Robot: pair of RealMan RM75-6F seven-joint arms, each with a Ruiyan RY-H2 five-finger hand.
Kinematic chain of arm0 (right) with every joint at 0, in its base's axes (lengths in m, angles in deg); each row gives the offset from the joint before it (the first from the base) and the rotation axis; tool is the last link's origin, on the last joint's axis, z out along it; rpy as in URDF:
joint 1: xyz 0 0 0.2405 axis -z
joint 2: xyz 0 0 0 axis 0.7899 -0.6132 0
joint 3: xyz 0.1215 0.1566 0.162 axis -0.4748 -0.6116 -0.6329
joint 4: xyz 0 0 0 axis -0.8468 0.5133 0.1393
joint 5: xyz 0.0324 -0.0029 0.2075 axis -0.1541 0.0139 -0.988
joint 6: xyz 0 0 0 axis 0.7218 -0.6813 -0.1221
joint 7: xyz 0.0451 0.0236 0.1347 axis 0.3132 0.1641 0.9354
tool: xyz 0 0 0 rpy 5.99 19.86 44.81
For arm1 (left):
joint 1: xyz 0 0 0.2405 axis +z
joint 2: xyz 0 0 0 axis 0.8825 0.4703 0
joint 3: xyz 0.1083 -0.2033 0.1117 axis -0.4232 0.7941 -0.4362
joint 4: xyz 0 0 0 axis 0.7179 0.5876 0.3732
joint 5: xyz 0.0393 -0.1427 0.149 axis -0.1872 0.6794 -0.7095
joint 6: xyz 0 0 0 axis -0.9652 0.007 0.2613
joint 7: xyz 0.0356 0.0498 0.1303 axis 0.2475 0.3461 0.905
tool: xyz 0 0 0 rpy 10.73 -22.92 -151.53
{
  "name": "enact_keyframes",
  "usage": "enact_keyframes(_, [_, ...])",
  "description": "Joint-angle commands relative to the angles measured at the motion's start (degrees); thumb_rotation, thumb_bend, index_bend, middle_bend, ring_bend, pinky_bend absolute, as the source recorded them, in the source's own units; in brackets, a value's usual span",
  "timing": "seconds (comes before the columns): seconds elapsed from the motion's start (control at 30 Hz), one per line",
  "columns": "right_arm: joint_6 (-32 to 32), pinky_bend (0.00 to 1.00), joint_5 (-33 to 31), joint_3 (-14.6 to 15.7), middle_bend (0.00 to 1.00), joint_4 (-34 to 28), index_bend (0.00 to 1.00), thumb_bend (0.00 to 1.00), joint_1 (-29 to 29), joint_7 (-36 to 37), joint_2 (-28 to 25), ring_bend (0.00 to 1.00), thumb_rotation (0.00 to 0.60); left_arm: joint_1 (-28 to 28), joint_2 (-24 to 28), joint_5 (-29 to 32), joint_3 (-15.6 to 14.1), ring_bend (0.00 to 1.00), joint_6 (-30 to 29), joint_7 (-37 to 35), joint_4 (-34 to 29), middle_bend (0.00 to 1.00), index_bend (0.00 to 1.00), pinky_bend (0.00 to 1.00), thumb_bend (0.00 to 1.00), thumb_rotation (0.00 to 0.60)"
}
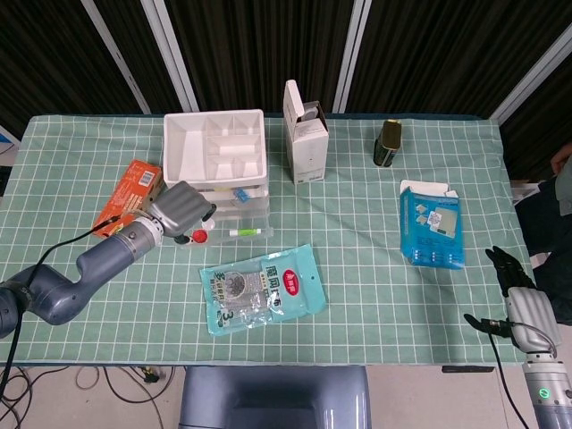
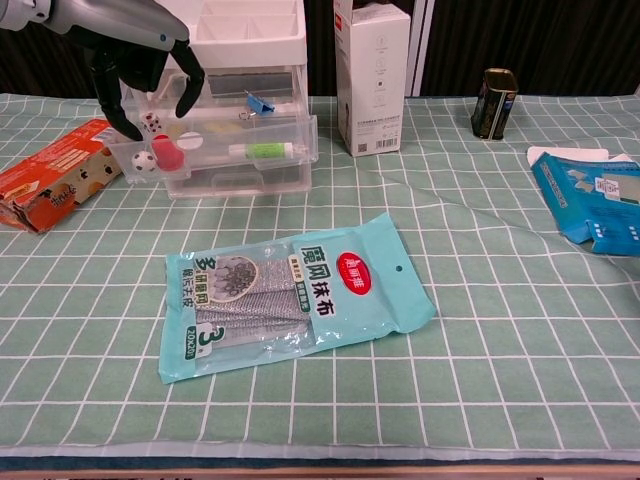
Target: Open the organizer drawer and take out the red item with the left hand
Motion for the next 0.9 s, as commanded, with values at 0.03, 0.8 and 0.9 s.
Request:
enact_keyframes(0.03, [0.0,0.21,0.0,0.0,0.0,0.0,0.0,0.0,0.0,0.0,0.0,0.0,0.6,0.0,-0.3,-0.5,-0.2,1.0,-0.3,-0.2,0.2,1.0,0.46,1.0,0.14,0.6])
enact_keyframes(0.8, [0.1,0.22,-0.5,-0.2,0.0,-0.4,0.0,0.0,0.1,0.4,-0.1,0.0,0.6,-0.8,-2.9,-2.0,-1.5,1.0,-0.5,-0.9,2.4,1.0,0.47,1.0,0.14,0.6])
enact_keyframes(0.9, [0.1,0.22,-0.5,-0.2,0.0,-0.4,0.0,0.0,0.1,0.4,-0.1,0.0,0.6,-1.0,-3.3,-2.0,-1.5,1.0,-0.3,-1.0,2.5,1.0,0.47,1.0,0.14,0.6])
